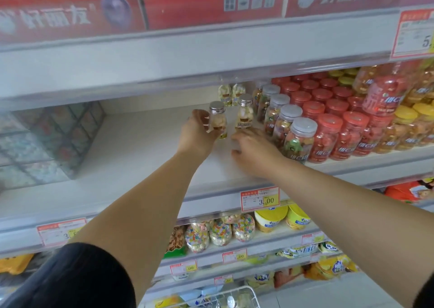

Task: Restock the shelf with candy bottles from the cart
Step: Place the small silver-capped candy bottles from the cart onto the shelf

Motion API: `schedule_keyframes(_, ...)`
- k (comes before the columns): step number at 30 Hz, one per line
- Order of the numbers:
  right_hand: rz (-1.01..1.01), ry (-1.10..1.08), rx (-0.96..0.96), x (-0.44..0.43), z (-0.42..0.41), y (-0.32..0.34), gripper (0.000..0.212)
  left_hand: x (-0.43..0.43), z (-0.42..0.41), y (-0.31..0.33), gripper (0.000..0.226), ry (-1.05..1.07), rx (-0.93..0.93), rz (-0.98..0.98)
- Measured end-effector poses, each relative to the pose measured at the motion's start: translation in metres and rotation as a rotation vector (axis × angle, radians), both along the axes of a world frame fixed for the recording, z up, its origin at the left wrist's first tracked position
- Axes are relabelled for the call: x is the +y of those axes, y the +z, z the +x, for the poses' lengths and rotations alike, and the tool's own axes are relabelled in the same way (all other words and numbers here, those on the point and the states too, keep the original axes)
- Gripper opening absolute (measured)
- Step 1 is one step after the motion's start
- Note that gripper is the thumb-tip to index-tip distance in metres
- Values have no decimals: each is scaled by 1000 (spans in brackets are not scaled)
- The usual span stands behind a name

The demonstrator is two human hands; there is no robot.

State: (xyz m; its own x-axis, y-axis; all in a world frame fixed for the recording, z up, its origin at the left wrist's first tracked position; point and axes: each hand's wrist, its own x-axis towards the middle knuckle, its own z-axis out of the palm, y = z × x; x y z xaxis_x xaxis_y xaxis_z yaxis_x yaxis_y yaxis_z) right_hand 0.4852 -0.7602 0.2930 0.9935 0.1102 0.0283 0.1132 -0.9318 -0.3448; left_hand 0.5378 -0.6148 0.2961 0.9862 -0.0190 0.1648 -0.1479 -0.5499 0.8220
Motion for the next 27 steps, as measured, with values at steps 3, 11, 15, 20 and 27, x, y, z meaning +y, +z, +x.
schedule_keyframes(3, -12, 10, -26, 0, 11, -4, 42, 9, -3, -2, 31, 58, -49, 62)
schedule_keyframes(11, -91, 13, -23, 1, 28, -9, 43, 14, -6, -9, 40, -372, -133, 551)
schedule_keyframes(15, -88, -32, -1, 3, 35, -8, 49, 6, 19, -14, 46, -294, -111, 529)
schedule_keyframes(20, -58, -74, 58, 5, 41, 1, 66, -7, 48, -11, 48, -255, -86, 522)
schedule_keyframes(27, -36, -92, 56, 10, 58, 1, 67, -17, 68, -8, 48, -287, -100, 607)
